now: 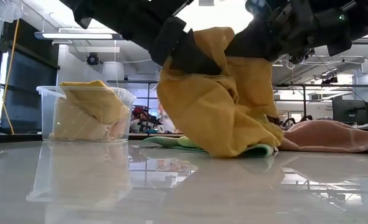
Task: Sort towels by color in basket
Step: Put the light orange towel into the top transparent bin
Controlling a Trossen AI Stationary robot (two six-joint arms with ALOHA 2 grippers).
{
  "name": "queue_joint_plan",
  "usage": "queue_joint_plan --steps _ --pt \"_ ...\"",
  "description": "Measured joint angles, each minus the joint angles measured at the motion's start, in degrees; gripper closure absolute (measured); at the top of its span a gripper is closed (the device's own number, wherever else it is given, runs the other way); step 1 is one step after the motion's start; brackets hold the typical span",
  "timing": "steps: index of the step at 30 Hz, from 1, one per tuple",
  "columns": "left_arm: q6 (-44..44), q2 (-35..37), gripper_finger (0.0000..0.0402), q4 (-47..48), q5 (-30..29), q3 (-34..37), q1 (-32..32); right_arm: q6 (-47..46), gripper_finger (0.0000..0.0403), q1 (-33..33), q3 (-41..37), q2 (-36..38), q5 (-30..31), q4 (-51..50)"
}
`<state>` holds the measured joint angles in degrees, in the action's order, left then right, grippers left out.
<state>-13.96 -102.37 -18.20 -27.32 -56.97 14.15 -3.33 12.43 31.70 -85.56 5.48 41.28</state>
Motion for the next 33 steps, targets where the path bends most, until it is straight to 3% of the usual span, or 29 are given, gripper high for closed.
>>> queue_joint_plan --steps 7,14,17,21,24,26,29,31,33 --pt "2.4 0.0 0.0214 1.0 7.0 0.0 -1.5 0.0 0.0365 0.1 0.0 0.0 -1.7 1.7" --pt "2.9 0.0 0.0284 1.8 7.7 0.1 -1.4 0.4 0.0288 0.4 0.2 7.7 -2.2 -1.0" --pt "3.4 0.3 0.0330 1.8 4.5 0.1 -0.7 2.3 0.0279 2.7 0.2 13.8 2.4 -6.9" --pt "2.9 4.9 0.0387 8.0 0.5 -2.1 0.8 4.9 0.0278 8.0 0.2 21.1 13.4 -14.8" --pt "0.3 10.9 0.0388 15.8 -9.7 -4.7 2.6 4.8 0.0277 12.0 0.1 23.5 21.6 -20.0" --pt "-4.0 14.8 0.0380 20.4 -20.7 -6.2 3.6 3.8 0.0277 14.1 0.1 23.7 25.3 -22.0" --pt "-18.1 21.1 0.0376 21.0 -38.4 -6.8 3.2 1.5 0.0277 15.7 0.1 22.8 27.3 -23.3" --pt "-26.4 26.0 0.0377 20.9 -44.2 -6.8 0.8 0.5 0.0277 16.2 0.1 21.6 27.4 -23.4" --pt "-29.1 31.1 0.0380 22.1 -44.7 -6.8 -2.9 0.1 0.0277 16.6 0.1 20.3 27.5 -23.3"
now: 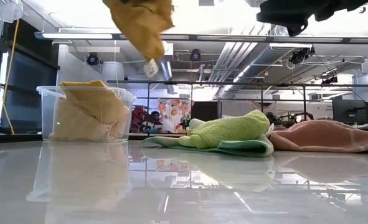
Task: Sort towels by color in basket
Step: Put the light orange towel into the top transparent bin
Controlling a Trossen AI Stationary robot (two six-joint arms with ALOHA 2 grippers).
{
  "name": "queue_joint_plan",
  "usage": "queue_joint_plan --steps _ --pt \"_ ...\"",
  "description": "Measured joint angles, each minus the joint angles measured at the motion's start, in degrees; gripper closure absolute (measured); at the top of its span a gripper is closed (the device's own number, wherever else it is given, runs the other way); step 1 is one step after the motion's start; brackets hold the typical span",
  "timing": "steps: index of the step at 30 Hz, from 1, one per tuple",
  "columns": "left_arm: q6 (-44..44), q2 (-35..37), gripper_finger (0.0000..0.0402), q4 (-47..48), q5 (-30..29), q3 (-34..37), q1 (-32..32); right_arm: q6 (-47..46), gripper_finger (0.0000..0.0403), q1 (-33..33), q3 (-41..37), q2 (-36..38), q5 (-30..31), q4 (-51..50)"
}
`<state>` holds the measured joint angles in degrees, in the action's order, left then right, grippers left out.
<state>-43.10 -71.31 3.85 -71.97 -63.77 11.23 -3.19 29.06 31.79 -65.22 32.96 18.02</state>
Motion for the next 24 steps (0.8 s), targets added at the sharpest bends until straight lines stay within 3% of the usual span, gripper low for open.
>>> queue_joint_plan --steps 4,9,14,18,24 --pt "6.9 9.0 0.0383 8.0 6.2 0.0 -10.9 -1.8 0.0277 0.0 0.0 -2.3 1.6 0.2" --pt "24.6 15.2 0.0384 24.9 23.6 0.5 -28.0 -3.3 0.0277 -0.1 0.0 -3.4 2.0 0.2" --pt "30.3 15.9 0.0383 26.1 30.3 7.1 -42.4 -3.3 0.0277 -0.1 0.0 -3.4 2.0 0.2" --pt "33.9 14.5 0.0364 28.2 35.7 10.4 -48.5 -3.3 0.0277 -0.1 0.0 -3.4 2.0 0.2" --pt "41.7 13.9 0.0297 32.9 50.1 10.2 -53.4 -3.3 0.0277 -0.1 0.0 -3.4 2.0 0.2"
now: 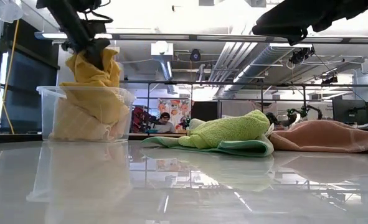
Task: Sort towels by color in basket
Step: Put the light orange towel into the top transparent bin
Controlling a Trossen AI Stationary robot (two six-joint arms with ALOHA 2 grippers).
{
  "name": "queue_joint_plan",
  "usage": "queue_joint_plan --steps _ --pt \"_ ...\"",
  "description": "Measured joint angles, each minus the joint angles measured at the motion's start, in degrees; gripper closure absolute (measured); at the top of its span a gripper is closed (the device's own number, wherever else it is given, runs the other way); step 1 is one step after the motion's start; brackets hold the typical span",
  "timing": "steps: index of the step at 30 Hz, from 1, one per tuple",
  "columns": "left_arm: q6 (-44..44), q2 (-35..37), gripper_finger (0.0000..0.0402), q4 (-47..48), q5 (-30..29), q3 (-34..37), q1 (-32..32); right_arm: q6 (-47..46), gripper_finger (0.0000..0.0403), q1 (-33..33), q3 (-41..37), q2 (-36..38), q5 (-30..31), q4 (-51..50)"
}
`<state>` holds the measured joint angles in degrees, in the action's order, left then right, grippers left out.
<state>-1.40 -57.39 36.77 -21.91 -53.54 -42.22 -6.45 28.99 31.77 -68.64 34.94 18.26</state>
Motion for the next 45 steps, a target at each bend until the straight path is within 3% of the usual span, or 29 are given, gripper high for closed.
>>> queue_joint_plan --steps 6,10,14,19,27,34,45 --pt "5.3 0.0 0.0225 10.3 12.1 -6.5 -4.9 -0.1 0.0277 0.0 0.0 0.0 0.0 0.0" --pt "5.9 0.0 0.0194 16.3 11.9 -13.4 -6.8 -0.2 0.0277 0.0 0.0 0.0 0.0 0.0" --pt "8.7 -0.5 0.0189 19.0 9.3 -19.0 -7.8 -0.5 0.0277 0.0 0.0 0.0 0.0 0.0" --pt "8.9 -4.5 0.0207 23.4 9.9 -20.1 -8.9 -1.1 0.0277 0.0 0.0 0.0 0.0 0.0" --pt "9.4 -19.6 0.0254 28.5 10.1 -20.0 -9.9 -1.1 0.0277 0.0 0.0 0.0 0.0 0.0" --pt "8.6 -31.1 0.0293 28.6 19.8 -20.0 -9.9 -1.1 0.0277 0.0 0.0 0.0 0.0 0.0" --pt "6.1 -35.2 0.0319 26.4 23.6 -20.3 -9.8 -2.3 0.0277 0.0 0.0 0.0 -0.7 -1.6"
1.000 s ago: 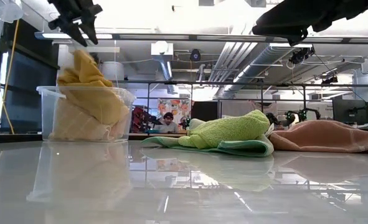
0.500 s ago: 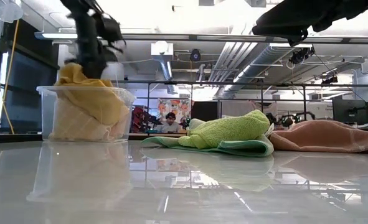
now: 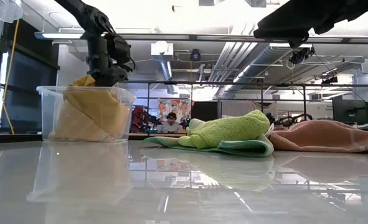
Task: Sort towels by color in basket
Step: Put the light orange towel into the top transparent bin
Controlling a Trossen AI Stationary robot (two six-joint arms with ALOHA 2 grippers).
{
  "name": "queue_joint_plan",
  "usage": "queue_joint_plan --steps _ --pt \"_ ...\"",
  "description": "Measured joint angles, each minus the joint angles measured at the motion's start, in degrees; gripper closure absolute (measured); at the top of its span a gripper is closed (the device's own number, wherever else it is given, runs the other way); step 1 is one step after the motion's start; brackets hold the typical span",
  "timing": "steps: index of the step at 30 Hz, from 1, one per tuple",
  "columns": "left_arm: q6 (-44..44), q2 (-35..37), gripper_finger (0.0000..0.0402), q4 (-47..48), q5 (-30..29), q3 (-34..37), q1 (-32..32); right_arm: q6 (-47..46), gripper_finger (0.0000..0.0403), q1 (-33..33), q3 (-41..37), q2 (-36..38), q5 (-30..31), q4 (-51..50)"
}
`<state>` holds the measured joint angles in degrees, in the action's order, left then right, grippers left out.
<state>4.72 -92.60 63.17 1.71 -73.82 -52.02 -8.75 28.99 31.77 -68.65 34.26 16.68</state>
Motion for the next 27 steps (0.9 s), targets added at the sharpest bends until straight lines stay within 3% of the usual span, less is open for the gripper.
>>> queue_joint_plan --steps 9,14,16,22,27 --pt "2.7 7.4 0.0319 8.2 -2.3 -6.8 0.6 -0.3 0.0277 0.0 0.0 0.0 0.0 -0.8" --pt "5.1 13.1 0.0319 -1.1 -18.6 -7.4 2.0 -0.3 0.0277 0.0 0.0 0.0 0.0 -0.8" --pt "4.1 13.8 0.0319 -4.0 -22.2 -6.6 2.0 -0.4 0.0277 -0.1 0.0 0.0 0.0 -0.8" --pt "3.1 11.0 0.0319 -9.7 -22.4 -2.0 -0.8 -0.4 0.0277 -0.1 0.0 0.0 0.0 -0.6" --pt "2.1 7.3 0.0319 -8.4 -19.9 1.3 -1.2 -0.3 0.0277 -0.1 0.0 0.0 0.0 -0.6"
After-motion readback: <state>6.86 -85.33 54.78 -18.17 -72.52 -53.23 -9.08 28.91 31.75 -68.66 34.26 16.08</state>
